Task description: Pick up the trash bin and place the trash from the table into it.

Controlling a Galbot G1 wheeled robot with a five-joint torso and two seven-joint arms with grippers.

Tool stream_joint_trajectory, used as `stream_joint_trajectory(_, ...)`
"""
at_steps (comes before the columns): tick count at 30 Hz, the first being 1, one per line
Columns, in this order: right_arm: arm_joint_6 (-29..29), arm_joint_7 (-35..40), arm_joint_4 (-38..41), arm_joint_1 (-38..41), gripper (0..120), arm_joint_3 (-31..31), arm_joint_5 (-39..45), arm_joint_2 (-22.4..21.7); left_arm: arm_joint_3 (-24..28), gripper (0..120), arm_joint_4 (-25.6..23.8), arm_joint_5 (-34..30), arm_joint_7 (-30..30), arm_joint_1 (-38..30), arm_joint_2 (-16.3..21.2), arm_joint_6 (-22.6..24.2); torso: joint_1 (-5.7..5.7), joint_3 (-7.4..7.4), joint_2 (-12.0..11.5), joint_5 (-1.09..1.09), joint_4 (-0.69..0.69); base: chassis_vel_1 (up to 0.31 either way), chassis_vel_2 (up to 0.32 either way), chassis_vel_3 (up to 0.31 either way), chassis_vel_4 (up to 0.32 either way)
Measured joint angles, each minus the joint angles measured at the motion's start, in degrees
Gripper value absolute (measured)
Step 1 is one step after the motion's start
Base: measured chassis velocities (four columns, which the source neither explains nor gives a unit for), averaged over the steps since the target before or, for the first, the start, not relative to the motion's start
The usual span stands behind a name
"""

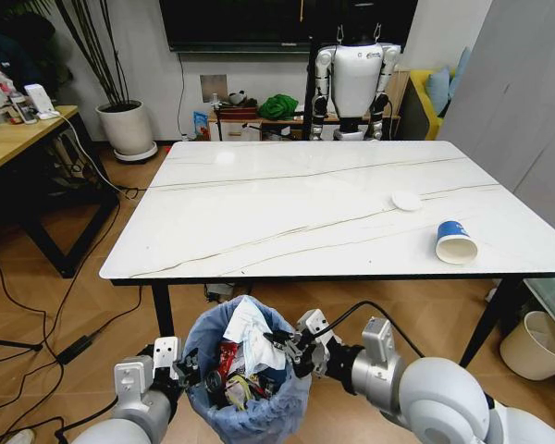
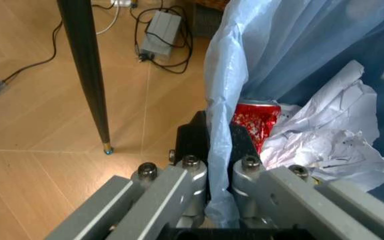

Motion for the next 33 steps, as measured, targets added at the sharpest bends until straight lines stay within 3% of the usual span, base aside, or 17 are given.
stream_joint_trajectory(7,-0.04,1.61,0.11,1.15,31,-0.22,0.5,0.06,-0.02,0,-0.26,0.22,0.0,0.06,-0.22,0.0,0.0,0.0,0.0,0.0,0.0,0.0,0.0,0.0,0.0)
stream_joint_trajectory(10,-0.03,1.84,0.93,0.44,49,1.38,0.87,0.04,0.14,0,-0.35,0.93,0.1,0.48,-0.51,0.0,0.0,0.0,0.0,0.0,0.0,0.0,0.0,0.0,0.0)
stream_joint_trajectory(12,-0.03,1.85,1.24,0.12,53,1.99,0.95,0.04,0.18,0,-0.37,1.05,0.13,0.58,-0.55,0.0,0.0,0.0,0.0,0.0,0.0,0.0,0.0,0.0,0.0)
stream_joint_trajectory(23,0.49,5.18,5.91,-3.98,94,14.62,4.38,1.7,0.09,0,-1.24,1.59,0.3,1.55,-0.66,0.0,0.0,0.0,0.0,0.0,-0.01,0.0,0.0,0.0,0.0)
stream_joint_trajectory(27,1.32,8.05,6.02,-5.35,100,16.94,4.72,2.6,-0.07,0,-1.61,1.6,0.32,1.85,-0.67,0.0,0.0,0.0,0.0,0.01,0.0,0.0,0.0,0.0,0.0)
stream_joint_trajectory(33,3.02,8.11,6.03,-9.0,100,26.1,-0.01,5.79,-0.9,0,-1.91,1.6,0.43,2.58,-0.59,0.0,0.0,0.0,0.0,0.0,0.0,0.0,0.0,0.0,0.0)
